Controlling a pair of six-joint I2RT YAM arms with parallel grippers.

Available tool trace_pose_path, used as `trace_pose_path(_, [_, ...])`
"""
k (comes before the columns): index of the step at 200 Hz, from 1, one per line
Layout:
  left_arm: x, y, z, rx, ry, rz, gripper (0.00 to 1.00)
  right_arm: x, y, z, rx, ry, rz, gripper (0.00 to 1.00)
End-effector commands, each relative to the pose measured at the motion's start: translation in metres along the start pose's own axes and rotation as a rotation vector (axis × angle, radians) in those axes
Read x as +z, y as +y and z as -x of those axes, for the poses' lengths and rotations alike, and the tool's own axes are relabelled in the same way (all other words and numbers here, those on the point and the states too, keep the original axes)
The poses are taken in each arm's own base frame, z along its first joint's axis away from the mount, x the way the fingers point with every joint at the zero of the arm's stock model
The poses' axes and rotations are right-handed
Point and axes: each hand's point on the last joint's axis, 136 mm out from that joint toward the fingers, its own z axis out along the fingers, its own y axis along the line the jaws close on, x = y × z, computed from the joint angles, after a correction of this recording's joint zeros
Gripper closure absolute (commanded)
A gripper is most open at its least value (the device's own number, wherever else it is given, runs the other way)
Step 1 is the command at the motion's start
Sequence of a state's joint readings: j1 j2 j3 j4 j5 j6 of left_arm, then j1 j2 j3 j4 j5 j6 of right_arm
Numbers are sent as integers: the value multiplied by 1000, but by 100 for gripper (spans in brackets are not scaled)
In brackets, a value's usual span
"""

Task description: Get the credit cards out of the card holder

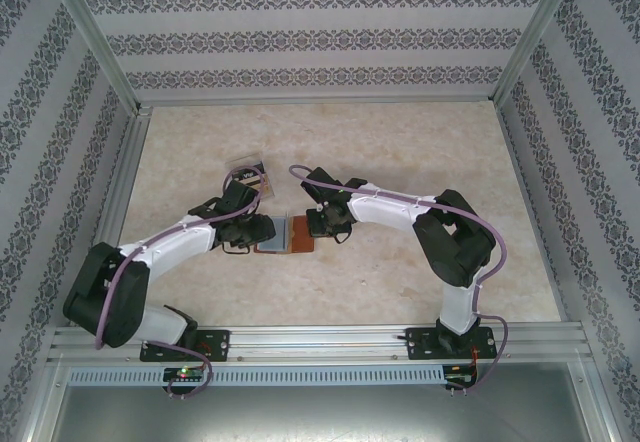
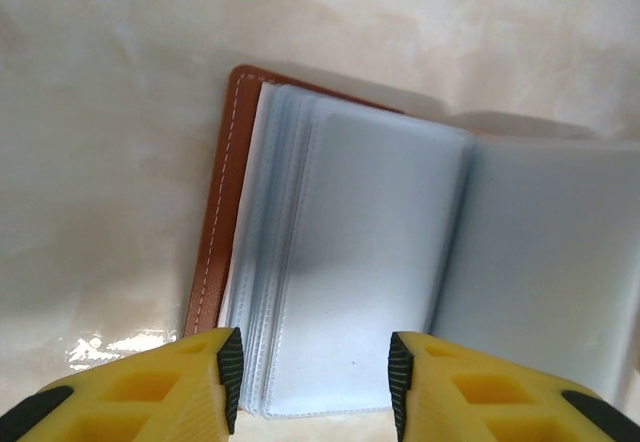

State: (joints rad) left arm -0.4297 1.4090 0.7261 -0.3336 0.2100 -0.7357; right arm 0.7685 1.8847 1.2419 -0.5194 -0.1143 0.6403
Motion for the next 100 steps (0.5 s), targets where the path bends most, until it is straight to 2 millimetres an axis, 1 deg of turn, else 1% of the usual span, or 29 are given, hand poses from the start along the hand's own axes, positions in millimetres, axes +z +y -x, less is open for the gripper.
trace_pose_path(1, [9, -1, -2, 8, 37, -4, 55, 3, 3, 0, -1, 11, 10, 93])
trace_pose_path(22, [15, -2, -4, 8, 49, -14, 55, 4, 3, 0, -3, 11, 11, 93])
trace_pose_path(63, [22, -16, -6, 2, 73, -93, 57, 5, 3, -1, -2, 16, 10, 93])
trace_pose_path(90, [18, -28, -6, 0, 72, -158, 57, 6, 3, -1, 0, 17, 10, 93])
trace_pose_path(100, [14, -34, -3, 1, 63, -184, 55, 6, 4, 0, -1, 15, 11, 93])
